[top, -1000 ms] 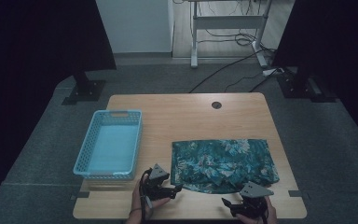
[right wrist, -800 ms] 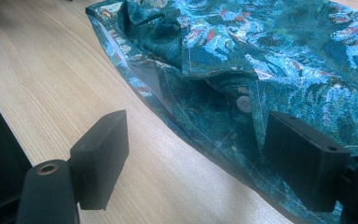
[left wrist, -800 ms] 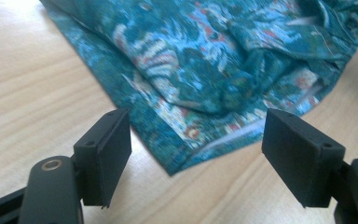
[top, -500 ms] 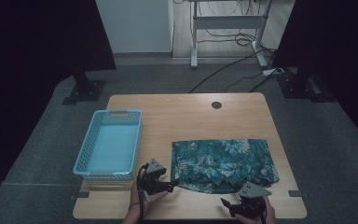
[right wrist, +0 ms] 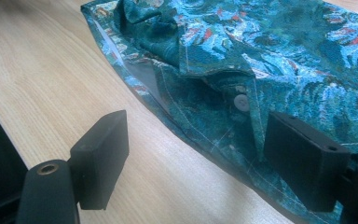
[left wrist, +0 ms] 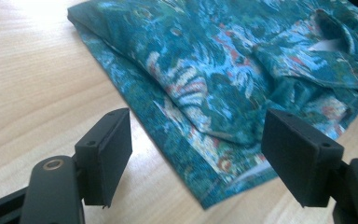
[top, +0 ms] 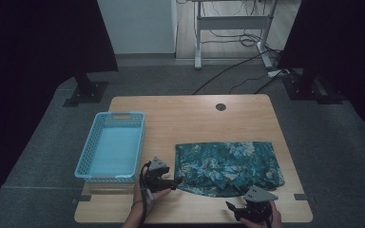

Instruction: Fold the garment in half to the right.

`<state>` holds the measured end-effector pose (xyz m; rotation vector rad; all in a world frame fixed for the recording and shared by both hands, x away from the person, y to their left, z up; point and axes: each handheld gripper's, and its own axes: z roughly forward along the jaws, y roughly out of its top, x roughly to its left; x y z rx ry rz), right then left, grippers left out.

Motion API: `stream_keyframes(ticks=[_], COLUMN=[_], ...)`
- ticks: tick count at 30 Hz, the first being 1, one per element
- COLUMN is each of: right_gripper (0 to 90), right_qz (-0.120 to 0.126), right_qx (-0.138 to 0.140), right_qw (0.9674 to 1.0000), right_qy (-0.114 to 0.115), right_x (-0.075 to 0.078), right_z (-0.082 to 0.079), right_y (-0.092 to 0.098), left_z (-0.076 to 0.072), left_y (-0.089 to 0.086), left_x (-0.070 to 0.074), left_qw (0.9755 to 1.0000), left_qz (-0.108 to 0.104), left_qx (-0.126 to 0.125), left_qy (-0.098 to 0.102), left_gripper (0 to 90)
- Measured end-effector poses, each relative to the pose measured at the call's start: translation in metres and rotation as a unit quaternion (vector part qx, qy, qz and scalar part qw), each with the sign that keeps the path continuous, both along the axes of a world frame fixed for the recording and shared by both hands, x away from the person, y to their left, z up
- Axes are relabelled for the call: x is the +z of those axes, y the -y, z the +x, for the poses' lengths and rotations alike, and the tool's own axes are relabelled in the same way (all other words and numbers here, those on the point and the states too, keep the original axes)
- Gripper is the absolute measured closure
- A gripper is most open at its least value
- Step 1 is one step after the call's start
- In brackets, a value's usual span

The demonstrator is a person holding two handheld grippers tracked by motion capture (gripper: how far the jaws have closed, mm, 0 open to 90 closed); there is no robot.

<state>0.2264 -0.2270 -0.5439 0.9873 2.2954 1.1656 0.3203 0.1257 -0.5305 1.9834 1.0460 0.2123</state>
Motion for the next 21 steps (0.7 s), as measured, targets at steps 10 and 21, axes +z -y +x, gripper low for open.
stream_keyframes(ticks=[10,21], right_gripper=[22.1,22.1], right_qz=[-0.003,-0.006], right_qx=[-0.002,-0.007], right_qw=[1.0000,1.0000], right_qy=[-0.003,0.000], right_x=[-0.001,-0.001], right_z=[0.000,0.000], right_y=[0.000,0.001], left_z=[0.008,0.018], left_y=[0.001,0.008], left_x=[0.000,-0.002], left_qw=[0.9999,0.9996], left_qz=[0.006,0.018], left_qx=[0.007,0.023], left_qy=[-0.011,-0.003], left_gripper=[23.9,23.7])
